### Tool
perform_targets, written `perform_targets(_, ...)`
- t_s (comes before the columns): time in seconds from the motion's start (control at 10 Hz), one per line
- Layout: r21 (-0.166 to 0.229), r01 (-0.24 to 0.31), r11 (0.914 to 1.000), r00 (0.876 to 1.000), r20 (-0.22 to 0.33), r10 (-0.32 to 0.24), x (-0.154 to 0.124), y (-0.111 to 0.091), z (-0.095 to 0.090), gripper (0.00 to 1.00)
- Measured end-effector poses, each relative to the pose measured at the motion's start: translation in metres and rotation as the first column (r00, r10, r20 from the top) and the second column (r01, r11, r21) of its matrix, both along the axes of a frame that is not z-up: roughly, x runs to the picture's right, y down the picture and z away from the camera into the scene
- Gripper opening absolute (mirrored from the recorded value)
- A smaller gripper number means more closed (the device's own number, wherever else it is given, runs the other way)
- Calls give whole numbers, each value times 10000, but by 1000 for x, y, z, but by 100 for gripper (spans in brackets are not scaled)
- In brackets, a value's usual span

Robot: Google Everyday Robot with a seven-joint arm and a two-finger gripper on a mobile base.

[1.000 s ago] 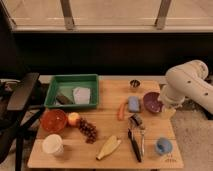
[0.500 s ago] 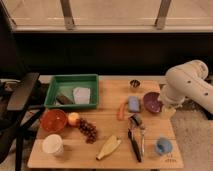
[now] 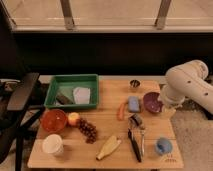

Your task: Place brush in purple bowl

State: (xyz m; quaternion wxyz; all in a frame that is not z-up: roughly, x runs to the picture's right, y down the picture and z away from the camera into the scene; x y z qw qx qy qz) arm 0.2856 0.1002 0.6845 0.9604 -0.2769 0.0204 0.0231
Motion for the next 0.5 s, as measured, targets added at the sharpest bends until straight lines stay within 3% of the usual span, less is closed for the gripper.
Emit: perform_targets(0.5, 6, 69, 10000, 10000, -23, -69, 0, 0, 0, 65)
